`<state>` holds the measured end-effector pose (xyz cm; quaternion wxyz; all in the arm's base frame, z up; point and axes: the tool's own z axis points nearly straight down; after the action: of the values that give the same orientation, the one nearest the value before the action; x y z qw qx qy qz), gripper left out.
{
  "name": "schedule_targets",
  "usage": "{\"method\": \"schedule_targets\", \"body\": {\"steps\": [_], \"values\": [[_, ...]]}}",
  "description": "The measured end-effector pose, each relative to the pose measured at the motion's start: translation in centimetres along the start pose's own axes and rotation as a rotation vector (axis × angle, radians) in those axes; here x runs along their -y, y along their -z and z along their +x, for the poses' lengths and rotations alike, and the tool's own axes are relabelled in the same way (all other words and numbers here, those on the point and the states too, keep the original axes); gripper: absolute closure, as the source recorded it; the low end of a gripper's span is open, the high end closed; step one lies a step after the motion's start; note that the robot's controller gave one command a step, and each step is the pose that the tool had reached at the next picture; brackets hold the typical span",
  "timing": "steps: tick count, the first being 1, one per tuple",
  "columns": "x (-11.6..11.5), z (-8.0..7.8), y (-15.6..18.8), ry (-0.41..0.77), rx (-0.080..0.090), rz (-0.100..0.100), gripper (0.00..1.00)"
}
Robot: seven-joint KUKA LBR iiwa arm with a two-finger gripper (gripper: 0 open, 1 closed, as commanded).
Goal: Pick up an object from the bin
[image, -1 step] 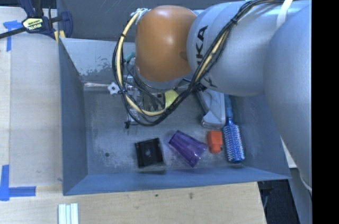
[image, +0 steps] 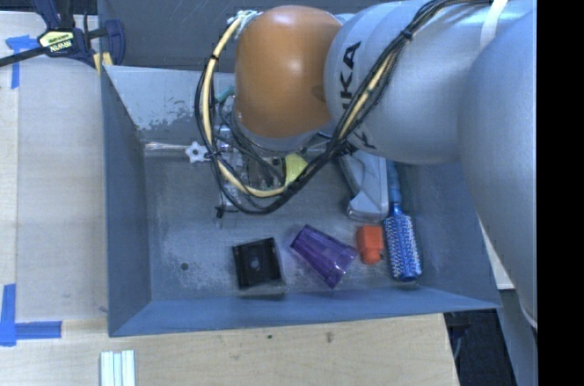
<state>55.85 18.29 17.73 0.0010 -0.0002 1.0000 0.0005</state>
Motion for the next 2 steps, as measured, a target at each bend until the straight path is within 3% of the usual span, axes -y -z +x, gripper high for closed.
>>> {"method": "schedule_targets", "body": {"steps": [1, 2], "values": [[3.0, 1.5, -1.0, -0.008, 0.001, -0.002, 0.00], [5.7, 1.7, -4.6, -0.030, 0.005, 0.002, 0.00]]}}
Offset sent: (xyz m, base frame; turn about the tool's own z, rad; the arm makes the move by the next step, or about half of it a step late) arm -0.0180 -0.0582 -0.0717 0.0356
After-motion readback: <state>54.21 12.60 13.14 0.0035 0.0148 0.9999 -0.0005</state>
